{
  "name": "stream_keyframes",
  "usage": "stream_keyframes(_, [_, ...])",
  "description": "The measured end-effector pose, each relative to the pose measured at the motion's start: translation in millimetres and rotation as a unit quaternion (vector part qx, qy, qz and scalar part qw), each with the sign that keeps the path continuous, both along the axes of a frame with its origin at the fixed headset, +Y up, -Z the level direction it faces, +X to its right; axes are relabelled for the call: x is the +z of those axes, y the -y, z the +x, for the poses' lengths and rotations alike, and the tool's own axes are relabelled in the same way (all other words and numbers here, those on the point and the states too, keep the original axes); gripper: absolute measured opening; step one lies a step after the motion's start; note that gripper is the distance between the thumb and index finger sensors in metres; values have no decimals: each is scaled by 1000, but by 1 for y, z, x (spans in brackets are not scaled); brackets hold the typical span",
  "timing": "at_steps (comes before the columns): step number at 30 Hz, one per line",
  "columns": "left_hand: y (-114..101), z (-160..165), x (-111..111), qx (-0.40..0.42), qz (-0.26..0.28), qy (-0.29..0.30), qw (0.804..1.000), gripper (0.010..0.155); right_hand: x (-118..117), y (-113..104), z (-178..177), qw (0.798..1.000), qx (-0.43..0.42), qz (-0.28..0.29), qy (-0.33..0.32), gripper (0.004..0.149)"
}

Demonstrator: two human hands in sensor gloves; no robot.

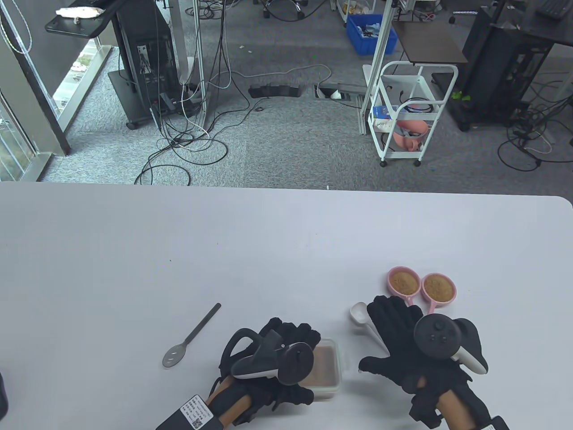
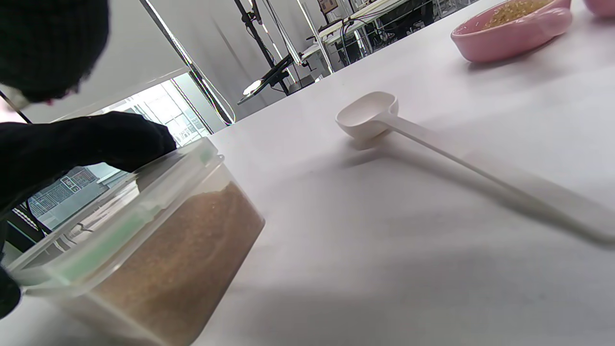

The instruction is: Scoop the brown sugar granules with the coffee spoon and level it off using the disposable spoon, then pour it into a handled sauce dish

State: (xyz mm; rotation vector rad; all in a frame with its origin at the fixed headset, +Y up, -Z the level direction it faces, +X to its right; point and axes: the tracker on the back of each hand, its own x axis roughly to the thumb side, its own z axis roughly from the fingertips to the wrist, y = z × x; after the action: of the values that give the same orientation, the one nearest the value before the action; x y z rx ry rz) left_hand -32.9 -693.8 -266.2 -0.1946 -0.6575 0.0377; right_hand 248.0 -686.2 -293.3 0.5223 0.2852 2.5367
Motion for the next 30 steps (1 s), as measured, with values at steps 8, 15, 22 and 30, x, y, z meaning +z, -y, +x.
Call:
stream_keyframes(8, [2,1,-1,0,-10,0,1000,112,0,0,0,1000,1,-2,0,100])
stream_keyframes(15, [1,3,-1,-16,-18,-1,1000,107,0,1,-1,1000,2,-5,0,100])
stream_keyframes(22, [1,2,0,-27,-19,-3,999,107,-1,7,-7,1000,9,-23,-13,98])
stream_keyframes(30, [-12,-32,3,58,-45,-29,997,105,4,0,-14,998,-29,-29,-40,86])
